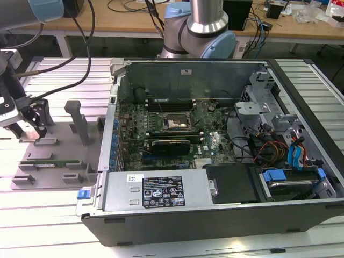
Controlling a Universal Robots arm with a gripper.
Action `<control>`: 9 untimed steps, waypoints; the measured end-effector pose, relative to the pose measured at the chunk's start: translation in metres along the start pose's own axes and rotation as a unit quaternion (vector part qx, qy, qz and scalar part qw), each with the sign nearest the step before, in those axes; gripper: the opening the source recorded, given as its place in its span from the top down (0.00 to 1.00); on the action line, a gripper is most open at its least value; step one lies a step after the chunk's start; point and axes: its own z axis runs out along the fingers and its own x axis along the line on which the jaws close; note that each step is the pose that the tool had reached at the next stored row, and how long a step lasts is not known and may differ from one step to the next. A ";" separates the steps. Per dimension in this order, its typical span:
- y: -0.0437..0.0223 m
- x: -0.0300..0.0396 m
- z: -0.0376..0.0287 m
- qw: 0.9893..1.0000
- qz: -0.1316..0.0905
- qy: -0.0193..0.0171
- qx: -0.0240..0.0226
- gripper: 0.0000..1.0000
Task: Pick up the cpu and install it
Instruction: 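Pick up the cpu and move it towards the insertion slot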
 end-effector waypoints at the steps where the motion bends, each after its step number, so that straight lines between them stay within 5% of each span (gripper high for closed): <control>1: 0.0000 0.0000 -0.0004 1.000 0.000 0.000 0.000 0.45; 9: -0.0001 -0.0002 -0.0070 1.000 0.000 0.000 0.000 0.45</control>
